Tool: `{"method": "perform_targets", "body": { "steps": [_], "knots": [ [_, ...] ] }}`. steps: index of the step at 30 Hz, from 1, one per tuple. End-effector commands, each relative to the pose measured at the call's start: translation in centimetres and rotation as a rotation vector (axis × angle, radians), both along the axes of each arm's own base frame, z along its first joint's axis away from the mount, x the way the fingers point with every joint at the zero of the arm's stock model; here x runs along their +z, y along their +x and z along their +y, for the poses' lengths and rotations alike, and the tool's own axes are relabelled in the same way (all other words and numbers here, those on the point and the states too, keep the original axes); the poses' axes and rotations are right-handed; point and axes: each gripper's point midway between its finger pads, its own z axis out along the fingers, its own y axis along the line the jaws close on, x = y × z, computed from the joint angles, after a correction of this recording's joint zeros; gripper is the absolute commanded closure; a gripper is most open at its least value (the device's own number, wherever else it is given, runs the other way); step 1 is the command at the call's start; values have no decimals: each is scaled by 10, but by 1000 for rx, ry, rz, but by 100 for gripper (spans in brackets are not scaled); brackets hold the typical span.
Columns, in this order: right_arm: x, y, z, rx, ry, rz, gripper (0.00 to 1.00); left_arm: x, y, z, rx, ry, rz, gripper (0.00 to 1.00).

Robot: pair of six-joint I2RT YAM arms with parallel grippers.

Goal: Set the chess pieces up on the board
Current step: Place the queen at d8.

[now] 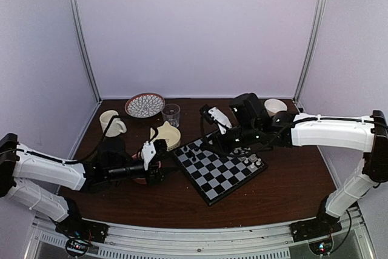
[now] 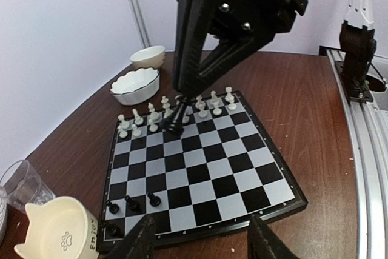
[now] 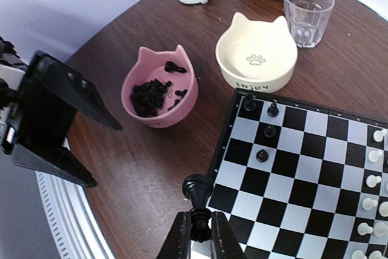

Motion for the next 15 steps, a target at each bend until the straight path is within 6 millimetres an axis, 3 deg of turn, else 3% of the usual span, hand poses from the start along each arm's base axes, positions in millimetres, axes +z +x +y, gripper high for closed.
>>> {"method": "perform_targets", "body": {
  "steps": [1, 5, 7, 9, 15],
  "knots": [
    [-36, 7, -23, -62, -251, 11, 100, 1, 20, 25, 222, -34, 134, 45],
    [-44, 5, -30, -51, -407, 16, 100, -2, 28, 44, 341, -5, 190, 34],
    [-47, 3, -31, -47, -471, 17, 100, 2, 33, 54, 404, -18, 205, 15],
    [-47, 2, -31, -46, -515, 12, 99, 7, 35, 64, 452, -41, 216, 4],
    [-58, 4, -19, -28, -593, 48, 98, 16, 37, 82, 543, -70, 264, 2]
  ]
}}
